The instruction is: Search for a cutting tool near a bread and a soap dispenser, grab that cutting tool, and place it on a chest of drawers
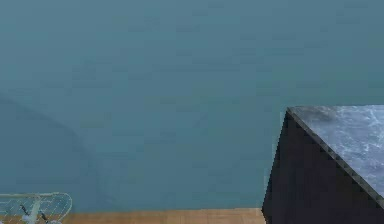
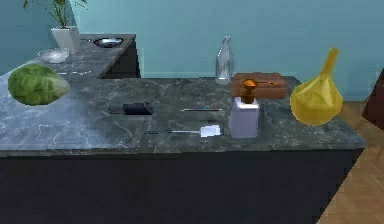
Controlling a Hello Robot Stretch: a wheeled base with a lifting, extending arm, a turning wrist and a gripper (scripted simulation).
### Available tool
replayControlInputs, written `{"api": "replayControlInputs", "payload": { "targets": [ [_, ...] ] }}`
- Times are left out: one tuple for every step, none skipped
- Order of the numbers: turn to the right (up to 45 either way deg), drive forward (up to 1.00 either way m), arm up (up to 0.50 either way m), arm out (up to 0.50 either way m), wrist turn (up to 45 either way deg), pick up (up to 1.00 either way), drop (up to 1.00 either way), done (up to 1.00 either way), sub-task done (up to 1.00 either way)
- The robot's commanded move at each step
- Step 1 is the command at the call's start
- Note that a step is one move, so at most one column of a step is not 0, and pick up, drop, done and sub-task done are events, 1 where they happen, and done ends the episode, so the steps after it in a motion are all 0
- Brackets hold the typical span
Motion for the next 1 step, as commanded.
{"api": "replayControlInputs", "payload": {
  "targets": [
    [-12.0,0.00,0.00,0.00,0.0,0.00,0.00,0.00,0.00]
  ]
}}
